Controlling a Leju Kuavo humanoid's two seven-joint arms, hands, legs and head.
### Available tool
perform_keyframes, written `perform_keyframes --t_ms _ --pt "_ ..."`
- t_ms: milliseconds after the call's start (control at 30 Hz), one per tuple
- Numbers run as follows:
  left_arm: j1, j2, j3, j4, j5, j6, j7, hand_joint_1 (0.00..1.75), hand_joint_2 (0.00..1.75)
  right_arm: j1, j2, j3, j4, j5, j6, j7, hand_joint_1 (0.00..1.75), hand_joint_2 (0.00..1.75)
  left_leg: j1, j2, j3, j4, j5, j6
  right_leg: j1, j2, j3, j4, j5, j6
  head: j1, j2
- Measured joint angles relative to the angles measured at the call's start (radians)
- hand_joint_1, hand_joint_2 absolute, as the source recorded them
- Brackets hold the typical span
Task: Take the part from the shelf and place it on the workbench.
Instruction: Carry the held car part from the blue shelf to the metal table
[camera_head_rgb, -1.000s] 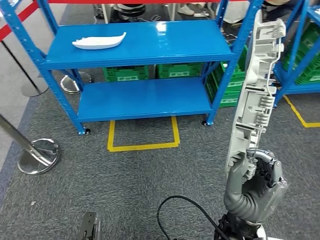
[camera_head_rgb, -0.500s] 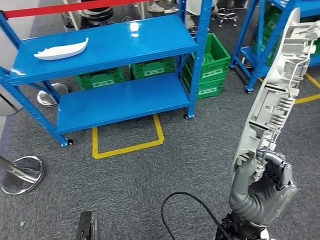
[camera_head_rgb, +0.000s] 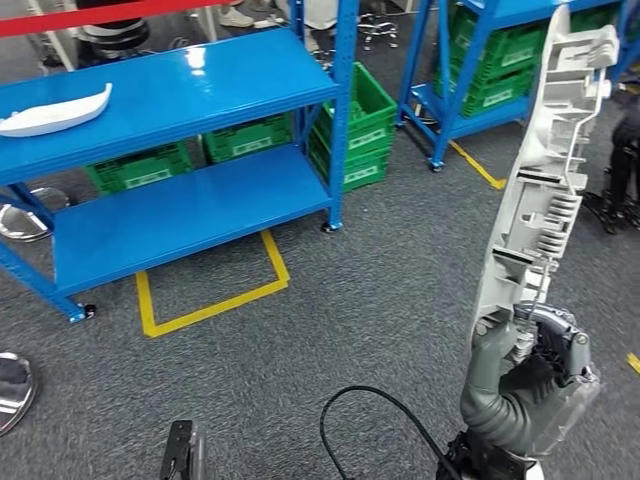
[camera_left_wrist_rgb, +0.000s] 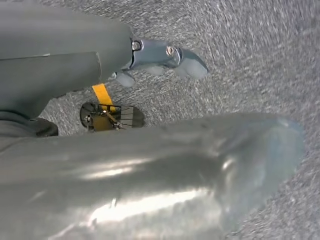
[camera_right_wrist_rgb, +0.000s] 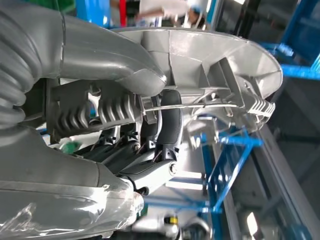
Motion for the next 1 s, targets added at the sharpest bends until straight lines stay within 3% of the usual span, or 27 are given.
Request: perform_keyframes --t_ms 33,100,167,200,267,333,367,433,467,500,533,600,667,733,767,800,867,933,1000 --pt "-0.001 0.0 0.001 0.0 0.007 -0.005 0.001 0.0 1.75 0.001 0.0 0.0 -0.001 0.002 -0.005 0.002 1.75 1.75 0.0 0.013 0.001 0.0 -0.001 0.0 -0.001 -0.003 0.01 -0.011 0.012 0.0 0.0 0.0" --pt "-0.004 -0.004 0.003 0.0 0.022 -0.016 0.006 0.0 1.75 0.007 -0.001 0.0 -0.006 0.005 -0.017 0.006 1.75 1.75 -0.001 0.036 0.006 0.0 -0.005 -0.005 0.0 -0.032 0.088 -0.142 0.068 -0.001 0.0 0.0" --pt "-0.005 -0.007 0.004 0.0 0.012 -0.021 0.01 0.0 1.75 0.011 -0.002 0.0 -0.011 0.005 -0.024 0.007 1.75 1.75 -0.006 0.051 0.012 0.001 -0.011 -0.014 0.005 -0.068 0.157 -0.26 0.101 -0.012 -0.001 0.0" --pt "-0.005 -0.007 0.003 0.0 0.003 -0.022 0.01 0.0 1.75 0.011 -0.002 0.0 -0.012 0.004 -0.026 0.008 1.75 1.75 -0.009 0.057 0.014 0.001 -0.012 -0.019 0.008 -0.076 0.168 -0.281 0.103 -0.02 -0.002 0.0" --pt "-0.006 -0.007 0.001 0.0 -0.01 -0.026 0.009 0.0 1.75 0.012 -0.002 0.0 -0.013 0.002 -0.028 0.01 1.75 1.75 -0.01 0.075 0.016 -0.001 -0.012 -0.03 0.011 -0.054 0.163 -0.281 0.105 -0.036 -0.003 0.0" --pt "-0.006 -0.007 0.0 0.0 -0.011 -0.03 0.009 0.0 1.75 0.012 -0.002 0.0 -0.014 0.001 -0.028 0.011 1.75 1.75 -0.006 0.059 0.011 0.016 -0.032 -0.042 0.008 -0.029 0.159 -0.285 0.11 -0.048 -0.004 0.0" --pt "-0.006 -0.006 0.0 0.0 -0.006 -0.031 0.009 0.0 1.75 0.012 -0.002 0.001 -0.014 0.0 -0.028 0.011 1.75 1.75 -0.005 0.037 -0.003 0.051 -0.057 -0.046 0.006 -0.017 0.159 -0.287 0.113 -0.053 -0.006 0.0" --pt "-0.006 -0.005 0.003 0.0 0.015 -0.027 0.012 0.0 1.75 0.011 -0.001 0.002 -0.014 -0.003 -0.026 0.011 1.75 1.75 -0.003 -0.01 -0.063 0.179 -0.126 -0.048 0.003 0.007 0.156 -0.287 0.115 -0.06 -0.01 0.0" --pt "-0.006 -0.004 0.006 0.0 0.025 -0.022 0.015 0.0 1.75 0.011 -0.001 0.003 -0.013 -0.006 -0.024 0.011 1.75 1.75 -0.003 -0.019 -0.097 0.246 -0.151 -0.048 0.003 0.02 0.154 -0.287 0.116 -0.062 -0.011 0.0" --pt "-0.005 -0.003 0.008 0.0 0.031 -0.017 0.021 0.0 1.75 0.01 -0.001 0.004 -0.012 -0.009 -0.022 0.011 1.75 1.75 -0.003 -0.023 -0.12 0.287 -0.158 -0.048 0.004 0.034 0.152 -0.287 0.117 -0.063 -0.011 0.0" --pt "-0.005 -0.002 0.01 0.0 0.032 -0.011 0.027 0.0 1.75 0.01 -0.001 0.004 -0.011 -0.012 -0.021 0.011 1.75 1.75 -0.003 -0.026 -0.127 0.292 -0.144 -0.047 0.003 0.049 0.152 -0.287 0.119 -0.063 -0.011 0.0" --pt "-0.005 -0.002 0.012 0.0 0.027 0.0 0.042 0.0 1.75 0.01 -0.001 0.005 -0.01 -0.015 -0.02 0.011 1.75 1.75 -0.001 -0.042 -0.086 0.193 -0.07 -0.045 0.001 0.078 0.151 -0.286 0.122 -0.059 -0.011 0.0" --pt "-0.005 -0.002 0.012 0.0 0.014 0.015 0.061 0.0 1.75 0.009 -0.002 0.006 -0.01 -0.015 -0.019 0.01 1.75 1.75 0.007 -0.097 -0.03 0.066 -0.015 -0.043 0.001 0.105 0.145 -0.282 0.125 -0.049 -0.012 0.0" --pt "-0.004 -0.002 0.012 0.0 -0.001 0.029 0.078 0.0 1.75 0.008 -0.002 0.007 -0.01 -0.015 -0.017 0.008 1.75 1.75 0.01 -0.129 -0.011 0.015 -0.009 -0.036 -0.001 0.127 0.134 -0.282 0.13 -0.035 -0.012 0.0" --pt "-0.004 -0.002 0.011 0.0 -0.006 0.034 0.084 0.0 1.75 0.008 -0.002 0.008 -0.01 -0.016 -0.017 0.008 1.75 1.75 0.009 -0.119 -0.01 0.012 -0.009 -0.03 -0.003 0.139 0.129 -0.284 0.134 -0.027 -0.013 0.0" --pt "-0.004 -0.002 0.011 0.0 -0.009 0.039 0.089 0.0 1.75 0.008 -0.002 0.008 -0.01 -0.016 -0.017 0.008 1.75 1.75 0.009 -0.106 -0.009 0.009 -0.007 -0.022 -0.005 0.136 0.125 -0.285 0.136 -0.021 -0.013 0.0" --pt "-0.005 -0.003 0.011 0.0 -0.012 0.051 0.095 0.0 1.75 0.007 -0.003 0.008 -0.01 -0.02 -0.016 0.007 1.75 1.75 0.009 -0.077 -0.006 0.005 -0.002 -0.008 -0.001 0.084 0.102 -0.246 0.113 -0.013 -0.004 0.0" --pt "-0.003 0.0 0.012 0.0 -0.001 0.066 0.097 0.0 1.75 0.006 -0.003 0.008 -0.01 -0.03 -0.014 0.004 1.75 1.75 0.005 -0.047 -0.005 0.004 -0.003 -0.001 0.001 0.019 0.045 -0.124 0.048 -0.007 0.004 0.0" --pt "0.0 0.005 0.013 0.0 0.013 0.078 0.098 0.0 1.75 0.005 -0.003 0.008 -0.009 -0.042 -0.013 -0.001 1.75 1.75 0.002 -0.016 -0.004 0.004 -0.005 0.001 -0.001 0.002 -0.008 -0.006 0.002 -0.003 0.004 0.0"
